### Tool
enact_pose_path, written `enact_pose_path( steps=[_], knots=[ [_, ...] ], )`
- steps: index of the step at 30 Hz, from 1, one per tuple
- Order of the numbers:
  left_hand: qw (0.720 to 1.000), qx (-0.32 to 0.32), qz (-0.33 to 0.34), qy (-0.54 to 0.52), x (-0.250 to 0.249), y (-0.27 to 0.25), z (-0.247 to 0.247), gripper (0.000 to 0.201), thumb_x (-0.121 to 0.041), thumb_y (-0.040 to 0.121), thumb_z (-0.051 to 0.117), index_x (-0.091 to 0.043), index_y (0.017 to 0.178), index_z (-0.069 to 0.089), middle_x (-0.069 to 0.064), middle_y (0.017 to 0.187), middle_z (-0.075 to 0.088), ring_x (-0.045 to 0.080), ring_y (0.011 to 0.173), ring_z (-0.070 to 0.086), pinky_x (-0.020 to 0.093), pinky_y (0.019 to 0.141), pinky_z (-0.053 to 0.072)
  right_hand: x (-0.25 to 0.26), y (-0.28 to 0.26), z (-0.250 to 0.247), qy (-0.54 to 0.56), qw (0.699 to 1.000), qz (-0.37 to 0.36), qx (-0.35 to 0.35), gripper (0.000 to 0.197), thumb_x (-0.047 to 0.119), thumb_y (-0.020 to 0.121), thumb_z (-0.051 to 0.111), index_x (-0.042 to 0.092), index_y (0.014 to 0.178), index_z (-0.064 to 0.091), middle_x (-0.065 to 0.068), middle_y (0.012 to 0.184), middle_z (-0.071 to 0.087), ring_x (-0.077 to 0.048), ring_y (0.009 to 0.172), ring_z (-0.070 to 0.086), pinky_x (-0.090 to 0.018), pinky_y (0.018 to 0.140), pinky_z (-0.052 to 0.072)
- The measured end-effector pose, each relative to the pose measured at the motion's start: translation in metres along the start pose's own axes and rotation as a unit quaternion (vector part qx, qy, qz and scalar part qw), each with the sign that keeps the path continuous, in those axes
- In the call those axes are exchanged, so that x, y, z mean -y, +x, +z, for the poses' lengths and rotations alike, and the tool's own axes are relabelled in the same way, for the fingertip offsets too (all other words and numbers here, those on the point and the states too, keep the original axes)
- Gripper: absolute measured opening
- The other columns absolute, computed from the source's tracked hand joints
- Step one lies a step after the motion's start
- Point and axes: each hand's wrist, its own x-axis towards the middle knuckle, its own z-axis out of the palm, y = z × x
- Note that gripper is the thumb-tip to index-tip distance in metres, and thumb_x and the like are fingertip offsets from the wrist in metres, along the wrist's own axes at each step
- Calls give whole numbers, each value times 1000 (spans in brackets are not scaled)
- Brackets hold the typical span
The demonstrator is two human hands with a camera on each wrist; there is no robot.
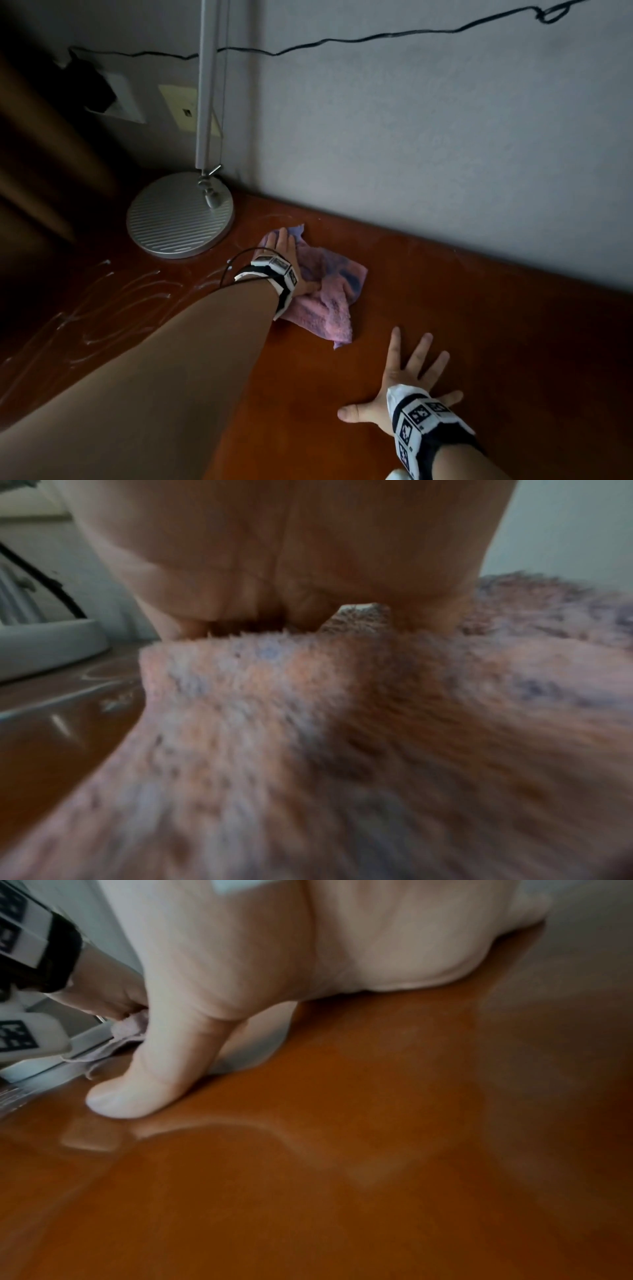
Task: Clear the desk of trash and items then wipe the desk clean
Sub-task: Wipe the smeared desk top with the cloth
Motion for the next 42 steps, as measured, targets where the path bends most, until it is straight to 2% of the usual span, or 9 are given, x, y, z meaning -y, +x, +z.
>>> enact_pose_path(
  steps=[3,7,10,16,23,26,29,33,42],
  knots=[
    [1000,-6,18,-2,2,21,-10,123,-79,68,53,-4,151,3,17,159,0,33,146,3,41,120,5,0,1,0,-6,1000,8,3,166,82,31,74,33,130,-49,-15,137,-53,-45,136,-34,-75,106,8],
    [998,-51,5,-46,-1,34,-17,110,-72,76,51,-5,151,8,17,159,4,32,146,5,38,118,3,3,1,1,-20,1000,16,4,164,82,33,74,34,132,-47,-14,138,-53,-44,136,-33,-74,108,8],
    [998,-59,-4,-29,-3,7,-3,107,-70,79,47,-4,151,4,17,159,1,32,146,3,39,118,3,4,-4,2,-26,1000,12,-7,163,83,33,73,33,134,-46,-14,140,-51,-44,138,-31,-73,108,10],
    [998,13,-43,-33,18,-48,18,118,-78,72,50,-11,152,-4,12,159,-10,31,147,-2,44,118,12,6,-10,0,-22,1000,7,-15,163,83,34,73,32,136,-44,-14,141,-50,-43,138,-30,-72,108,12],
    [994,-16,-67,-81,8,-36,11,118,-75,73,52,-5,151,-1,15,159,-6,32,146,-3,42,118,5,4,-10,3,-34,999,6,-20,161,85,35,71,31,137,-42,-15,142,-48,-44,139,-29,-71,109,12],
    [996,13,-57,-62,12,-66,16,116,-74,75,50,-7,151,-6,16,158,-11,33,146,-6,44,119,6,0,-12,3,-32,999,-10,-28,161,86,35,70,32,137,-43,-15,141,-49,-45,138,-29,-71,109,12],
    [995,76,-61,-35,15,-100,29,117,-71,77,53,-8,149,-16,15,156,-21,33,146,-12,47,119,8,-1,-12,6,-29,998,-13,-45,162,88,32,68,33,137,-42,-15,141,-49,-45,138,-28,-72,108,15],
    [988,123,-79,-50,16,-117,37,123,-72,75,55,-9,148,-21,12,155,-27,31,145,-17,46,120,4,2,-8,9,-24,998,-2,-62,163,87,30,70,34,139,-39,-14,143,-46,-44,139,-27,-72,107,15],
    [984,40,-114,-127,2,-85,31,130,-81,66,52,-6,150,-13,15,157,-20,32,145,-15,49,119,0,1,0,14,-29,996,2,-79,166,89,24,68,33,140,-37,-14,147,-41,-44,140,-24,-72,108,13]
  ],
)
